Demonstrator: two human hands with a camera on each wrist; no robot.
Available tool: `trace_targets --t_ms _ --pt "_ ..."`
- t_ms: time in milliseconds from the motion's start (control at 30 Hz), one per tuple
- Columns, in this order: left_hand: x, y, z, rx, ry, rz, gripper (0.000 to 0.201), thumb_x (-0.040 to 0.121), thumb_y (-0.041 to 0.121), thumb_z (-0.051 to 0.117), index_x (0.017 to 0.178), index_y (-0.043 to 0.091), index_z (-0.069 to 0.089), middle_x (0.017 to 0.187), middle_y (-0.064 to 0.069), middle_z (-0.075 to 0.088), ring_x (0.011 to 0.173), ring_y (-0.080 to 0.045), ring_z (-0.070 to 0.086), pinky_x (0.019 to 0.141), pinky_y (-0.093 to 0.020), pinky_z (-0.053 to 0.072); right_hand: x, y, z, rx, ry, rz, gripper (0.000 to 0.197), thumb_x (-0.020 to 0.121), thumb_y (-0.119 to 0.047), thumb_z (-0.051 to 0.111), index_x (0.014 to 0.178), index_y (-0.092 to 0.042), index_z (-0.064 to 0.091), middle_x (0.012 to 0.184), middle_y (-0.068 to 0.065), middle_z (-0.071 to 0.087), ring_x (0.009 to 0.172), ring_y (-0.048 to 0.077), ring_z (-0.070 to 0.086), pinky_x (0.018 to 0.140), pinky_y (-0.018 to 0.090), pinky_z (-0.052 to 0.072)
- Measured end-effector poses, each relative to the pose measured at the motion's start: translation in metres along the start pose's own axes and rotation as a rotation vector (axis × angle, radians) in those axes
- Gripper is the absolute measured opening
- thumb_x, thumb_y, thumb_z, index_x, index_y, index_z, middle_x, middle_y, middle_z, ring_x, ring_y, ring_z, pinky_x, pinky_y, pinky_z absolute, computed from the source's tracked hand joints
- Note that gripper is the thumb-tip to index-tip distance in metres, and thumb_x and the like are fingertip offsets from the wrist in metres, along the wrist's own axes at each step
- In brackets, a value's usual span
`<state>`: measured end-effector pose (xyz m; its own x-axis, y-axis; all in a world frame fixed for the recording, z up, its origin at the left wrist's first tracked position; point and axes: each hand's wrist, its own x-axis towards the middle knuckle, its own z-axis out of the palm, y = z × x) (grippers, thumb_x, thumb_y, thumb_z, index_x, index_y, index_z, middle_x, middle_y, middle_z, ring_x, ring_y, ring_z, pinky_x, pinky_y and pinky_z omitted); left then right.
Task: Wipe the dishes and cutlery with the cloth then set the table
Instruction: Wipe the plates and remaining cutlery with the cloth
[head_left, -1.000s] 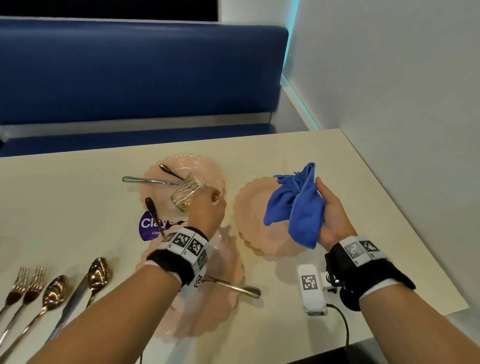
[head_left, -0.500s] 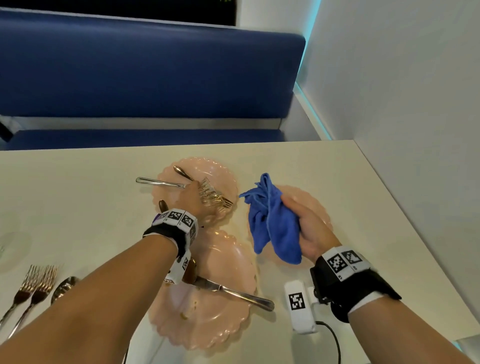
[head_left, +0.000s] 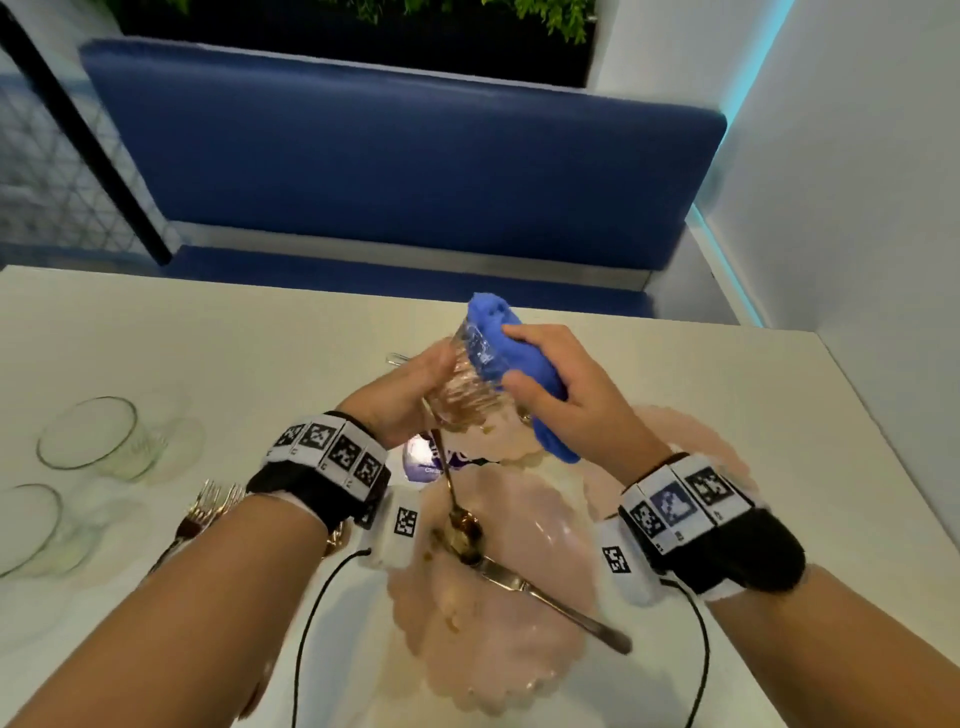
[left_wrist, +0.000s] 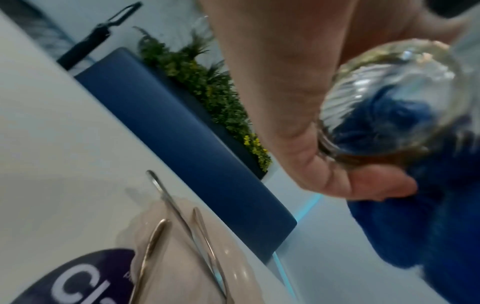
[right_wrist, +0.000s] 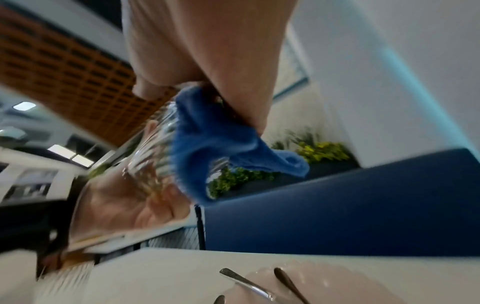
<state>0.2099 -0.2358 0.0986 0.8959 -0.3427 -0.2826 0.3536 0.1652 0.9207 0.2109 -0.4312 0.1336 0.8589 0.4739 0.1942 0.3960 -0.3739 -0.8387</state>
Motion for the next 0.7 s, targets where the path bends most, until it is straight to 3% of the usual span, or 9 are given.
trace_targets --t_ms 67,133,200,267,367,467,567,633,700 --pt "-0.015 0.004 -0.007 -0.08 0.096 -0.01 0.07 0.073 0.072 0.049 0.121 0.021 0.056 0.121 -0.013 0.061 0.111 -0.035 0.052 0.096 -0.048 0.04 0.011 -0.011 0.01 -0.078 -0.125 -0.035 0.069 0.074 -0.048 0.073 0.133 -0.028 0.042 0.119 -0.019 0.047 0.109 0.0 0.05 0.092 0.012 0.038" --pt "-0.028 0.005 -0.017 -0.109 0.146 -0.027 0.063 0.082 0.067 0.034 0.118 0.022 0.058 0.122 -0.014 0.06 0.111 -0.033 0.054 0.099 -0.051 0.04 0.021 -0.017 0.015 -0.177 -0.206 -0.081 0.077 0.069 -0.039 0.08 0.135 -0.024 0.043 0.126 -0.01 0.048 0.114 0.008 0.048 0.096 0.02 0.038" --pt "-0.039 0.012 -0.025 -0.138 0.183 -0.063 0.056 0.085 0.063 0.033 0.109 0.022 0.063 0.105 -0.006 0.069 0.093 -0.022 0.065 0.081 -0.039 0.054 0.028 -0.023 0.023 -0.284 -0.275 -0.14 0.076 0.07 -0.035 0.08 0.136 -0.018 0.044 0.129 -0.001 0.048 0.114 0.013 0.047 0.096 0.023 0.037" --pt "-0.049 0.018 -0.034 -0.166 0.24 -0.117 0.05 0.089 0.061 0.037 0.098 0.022 0.067 0.087 -0.002 0.073 0.075 -0.015 0.068 0.065 -0.029 0.055 0.032 -0.031 0.037 -0.367 -0.31 -0.217 0.071 0.073 -0.029 0.078 0.135 -0.012 0.047 0.128 0.006 0.05 0.114 0.016 0.046 0.094 0.022 0.035" --pt "-0.061 0.022 -0.045 -0.151 0.315 -0.155 0.045 0.088 0.059 0.042 0.092 0.022 0.067 0.085 -0.003 0.071 0.075 -0.017 0.065 0.067 -0.029 0.051 0.042 -0.041 0.06 -0.539 -0.398 -0.391 0.065 0.072 -0.027 0.078 0.129 -0.007 0.053 0.126 0.011 0.057 0.114 0.021 0.047 0.096 0.026 0.035" --pt "-0.072 0.026 -0.053 -0.124 0.349 -0.149 0.043 0.087 0.058 0.046 0.086 0.021 0.066 0.077 -0.001 0.068 0.068 -0.015 0.062 0.062 -0.026 0.047 0.053 -0.056 0.08 -0.641 -0.512 -0.332 0.07 0.078 -0.034 0.074 0.137 -0.015 0.042 0.131 0.002 0.051 0.114 0.017 0.047 0.092 0.018 0.031" --pt "-0.075 0.035 -0.06 -0.011 0.445 -0.062 0.041 0.085 0.055 0.052 0.073 0.017 0.062 0.06 0.0 0.063 0.055 -0.014 0.058 0.05 -0.021 0.045 0.059 -0.072 0.099 -0.483 -0.479 -0.25 0.061 0.079 -0.024 0.074 0.132 -0.015 0.047 0.115 -0.006 0.051 0.098 0.006 0.046 0.084 0.013 0.038" --pt "-0.073 0.039 -0.064 0.014 0.499 0.072 0.038 0.083 0.05 0.059 0.068 0.014 0.059 0.062 -0.003 0.059 0.058 -0.02 0.055 0.055 -0.026 0.043 0.062 -0.077 0.11 -0.243 -0.426 -0.128 0.048 0.079 -0.017 0.074 0.123 -0.014 0.054 0.109 -0.004 0.061 0.089 0.003 0.052 0.077 0.01 0.043" --pt "-0.073 0.038 -0.069 0.123 0.582 0.289 0.035 0.082 0.04 0.065 0.06 0.014 0.056 0.058 0.001 0.056 0.059 -0.019 0.052 0.061 -0.029 0.042 0.062 -0.078 0.118 0.082 -0.41 0.038 0.037 0.08 -0.009 0.072 0.112 -0.02 0.058 0.1 -0.007 0.066 0.083 -0.001 0.061 0.075 0.012 0.048"
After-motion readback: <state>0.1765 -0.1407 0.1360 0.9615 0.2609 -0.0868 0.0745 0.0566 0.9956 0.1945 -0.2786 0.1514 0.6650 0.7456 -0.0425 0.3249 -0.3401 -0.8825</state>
